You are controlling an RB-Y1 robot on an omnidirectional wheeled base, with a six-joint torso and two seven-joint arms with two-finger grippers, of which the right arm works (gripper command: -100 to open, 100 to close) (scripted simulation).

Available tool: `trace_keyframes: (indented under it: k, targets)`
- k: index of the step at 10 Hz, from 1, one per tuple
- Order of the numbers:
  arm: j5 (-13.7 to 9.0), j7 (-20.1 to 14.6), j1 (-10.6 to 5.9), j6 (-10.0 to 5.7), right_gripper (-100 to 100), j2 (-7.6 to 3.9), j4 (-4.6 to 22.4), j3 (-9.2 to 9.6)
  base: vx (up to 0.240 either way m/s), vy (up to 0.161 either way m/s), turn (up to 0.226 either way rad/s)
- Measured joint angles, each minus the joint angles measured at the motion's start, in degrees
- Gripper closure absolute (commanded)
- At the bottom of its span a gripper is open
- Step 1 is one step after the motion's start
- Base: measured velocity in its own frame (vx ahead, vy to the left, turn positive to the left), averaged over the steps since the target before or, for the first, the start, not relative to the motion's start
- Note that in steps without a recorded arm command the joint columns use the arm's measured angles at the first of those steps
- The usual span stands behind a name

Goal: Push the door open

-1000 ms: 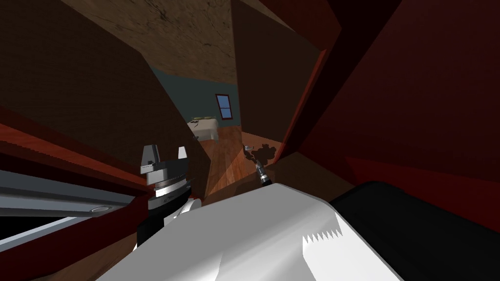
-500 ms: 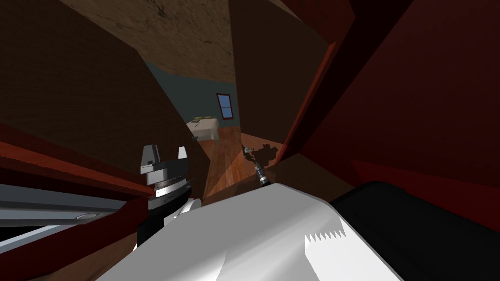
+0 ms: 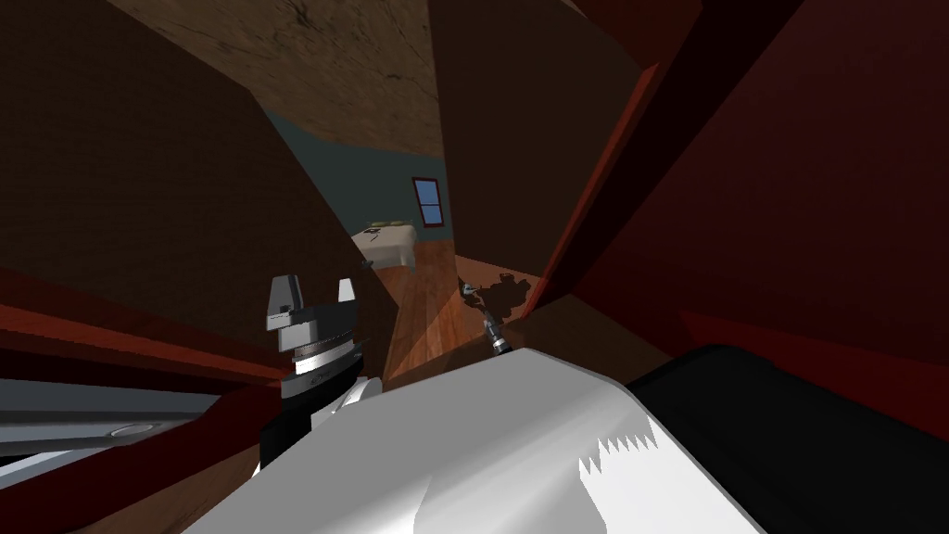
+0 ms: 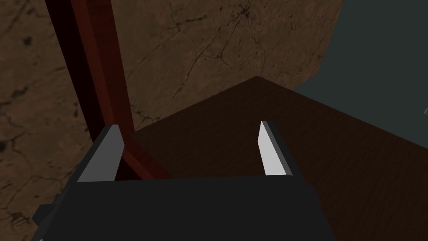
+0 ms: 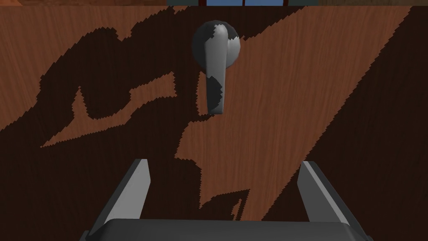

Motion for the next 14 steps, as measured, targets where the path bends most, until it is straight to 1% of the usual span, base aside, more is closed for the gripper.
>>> trace_keyframes:
  k: [3,6,10,11,12,14]
  targets:
    - [-0.11,0.09,-0.71,-0.05,-100,-0.03,0.80,-0.42,0.214,0.020,0.026]
    - [-0.31,0.18,-1.89,-0.13,-100,0.12,2.04,-1.09,0.193,0.047,0.028]
    - [-0.53,0.40,-3.33,-0.15,-100,0.80,3.58,-1.93,0.189,0.023,0.023]
    - [-0.57,0.45,-3.59,-0.19,-100,0.98,3.89,-2.08,0.093,-0.004,0.006]
    - [-0.57,0.46,-3.64,-0.20,100,1.01,3.92,-2.09,-0.014,0.002,-0.004]
    - [-0.59,0.45,-3.72,-0.24,100,0.98,3.81,-2.12,-0.030,0.000,0.000]
